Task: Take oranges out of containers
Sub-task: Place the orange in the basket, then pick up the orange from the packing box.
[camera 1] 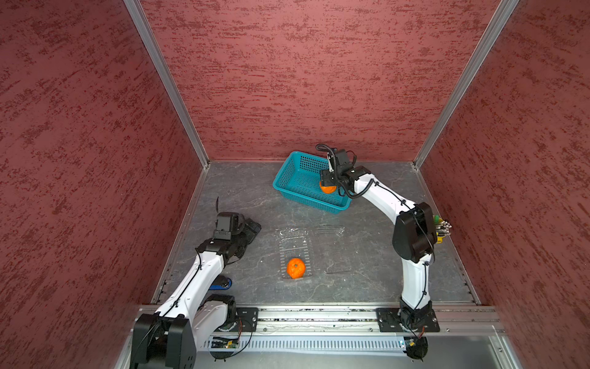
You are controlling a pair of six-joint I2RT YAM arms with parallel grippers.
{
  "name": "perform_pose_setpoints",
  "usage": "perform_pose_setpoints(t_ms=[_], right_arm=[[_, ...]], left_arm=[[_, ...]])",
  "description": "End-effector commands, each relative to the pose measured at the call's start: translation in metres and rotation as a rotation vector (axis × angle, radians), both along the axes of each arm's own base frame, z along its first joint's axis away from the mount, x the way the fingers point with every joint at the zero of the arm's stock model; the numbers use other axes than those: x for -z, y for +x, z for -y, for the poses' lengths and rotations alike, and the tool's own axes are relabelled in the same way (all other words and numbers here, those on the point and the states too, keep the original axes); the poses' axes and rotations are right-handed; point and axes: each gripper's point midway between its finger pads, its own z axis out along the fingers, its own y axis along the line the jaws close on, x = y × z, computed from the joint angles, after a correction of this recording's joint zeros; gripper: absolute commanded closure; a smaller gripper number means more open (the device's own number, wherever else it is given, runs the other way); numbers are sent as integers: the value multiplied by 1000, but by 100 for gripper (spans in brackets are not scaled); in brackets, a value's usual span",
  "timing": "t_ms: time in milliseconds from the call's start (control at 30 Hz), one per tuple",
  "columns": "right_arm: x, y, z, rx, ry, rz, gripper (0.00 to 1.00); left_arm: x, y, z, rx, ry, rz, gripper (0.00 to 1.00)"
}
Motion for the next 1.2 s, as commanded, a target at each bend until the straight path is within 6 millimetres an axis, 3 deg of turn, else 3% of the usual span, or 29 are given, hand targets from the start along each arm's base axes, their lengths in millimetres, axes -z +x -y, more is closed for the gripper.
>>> perform_pose_setpoints(t_ms=[0,133,233,333,400,467,600,833,967,1167], right_arm=[[-28,8,-4,18,13,68,23],[-42,2,0,28,20,91,20],[-59,-18,-6,-3,49,105,21],[-73,-64,-29,-103,55,111,22],[-72,-106,-51,-203,39,113,23],[-66,-144,-65,-274,33,98,23],[-32,-212,-88,-388,59,10,25],[23,-297,-123,-549,-7,-154,25],[44,-325,-139,-615,-8,-220,24],[81,-341,-143,-657,-79,-327,23]], left_arm=[[0,2,-1,-1,-8,11,1],[-1,4,1,4,-12,14,1],[-5,6,1,5,-11,19,1],[-11,8,0,3,-8,27,0],[-16,9,-1,2,-7,37,1],[-20,10,-2,0,-7,45,0],[-26,11,-2,7,-2,53,0],[-29,8,-4,3,4,50,0],[-27,6,-4,3,-1,46,1],[-27,4,-5,3,8,43,1]])
